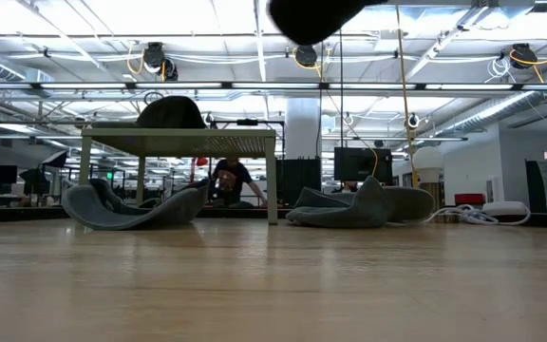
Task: Pick & Place hat
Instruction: Stack the black cap on the black cap on the shelf
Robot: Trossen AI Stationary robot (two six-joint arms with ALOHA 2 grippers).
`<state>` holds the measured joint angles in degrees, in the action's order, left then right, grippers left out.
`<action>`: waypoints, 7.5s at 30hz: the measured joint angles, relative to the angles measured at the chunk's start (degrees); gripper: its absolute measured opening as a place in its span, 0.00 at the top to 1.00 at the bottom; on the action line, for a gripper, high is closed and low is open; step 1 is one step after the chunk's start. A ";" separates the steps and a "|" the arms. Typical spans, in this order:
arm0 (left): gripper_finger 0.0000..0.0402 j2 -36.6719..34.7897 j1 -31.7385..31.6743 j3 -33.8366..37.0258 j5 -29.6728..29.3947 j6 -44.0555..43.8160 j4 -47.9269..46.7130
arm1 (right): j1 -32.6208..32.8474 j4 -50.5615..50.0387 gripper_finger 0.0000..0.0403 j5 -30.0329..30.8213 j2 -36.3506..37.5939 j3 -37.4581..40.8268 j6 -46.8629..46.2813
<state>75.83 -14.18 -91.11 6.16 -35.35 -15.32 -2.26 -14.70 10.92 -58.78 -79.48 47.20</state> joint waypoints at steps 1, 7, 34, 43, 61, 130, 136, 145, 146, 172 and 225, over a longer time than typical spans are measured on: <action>0.68 0.00 0.37 0.00 -1.12 0.34 -0.17 | 0.00 -0.29 1.00 0.17 -1.01 0.00 -0.01; 0.71 0.00 2.29 -0.02 -5.48 0.82 -6.43 | 0.52 -0.34 1.00 5.42 -7.51 0.00 -1.98; 0.75 0.00 12.00 -0.02 -7.49 -14.93 -16.30 | 8.22 -9.49 1.00 17.98 -28.04 -22.32 -7.98; 0.75 0.00 18.59 -0.06 -17.09 -21.33 -21.99 | 8.22 -13.01 1.00 17.41 -28.40 -23.39 -13.52; 0.74 0.01 19.11 -0.06 -10.25 -29.12 -22.30 | 8.36 -14.30 0.99 8.33 -31.95 -23.32 -25.56; 0.55 6.32 20.23 -0.04 -15.14 -31.23 -33.24 | 4.85 -14.19 0.99 -3.12 -35.24 -23.32 -38.16; 0.64 6.69 18.67 -0.06 -14.69 -32.82 -34.12 | 4.83 -13.96 0.99 -4.79 -35.23 -23.32 -38.14; 0.97 6.16 16.73 0.02 -7.46 -29.30 -31.18 | 4.85 -15.80 0.99 -5.05 -35.02 -22.90 -37.46; 0.98 6.16 16.66 0.02 -6.72 -29.29 -31.19 | 4.86 -15.79 0.99 -5.03 -35.02 -22.89 -37.42; 1.00 -4.07 15.70 -0.02 -9.32 -32.04 -38.19 | 6.93 -28.69 0.47 -0.52 -22.70 -22.84 -38.97; 1.00 -0.07 -1.53 -31.35 -33.13 18.23 -74.68 | 5.99 -31.87 0.50 5.80 -21.38 -22.84 -27.45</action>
<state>75.76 -15.72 -122.46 -26.97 -17.12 -90.00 3.72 -46.57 16.72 -80.16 -102.32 19.75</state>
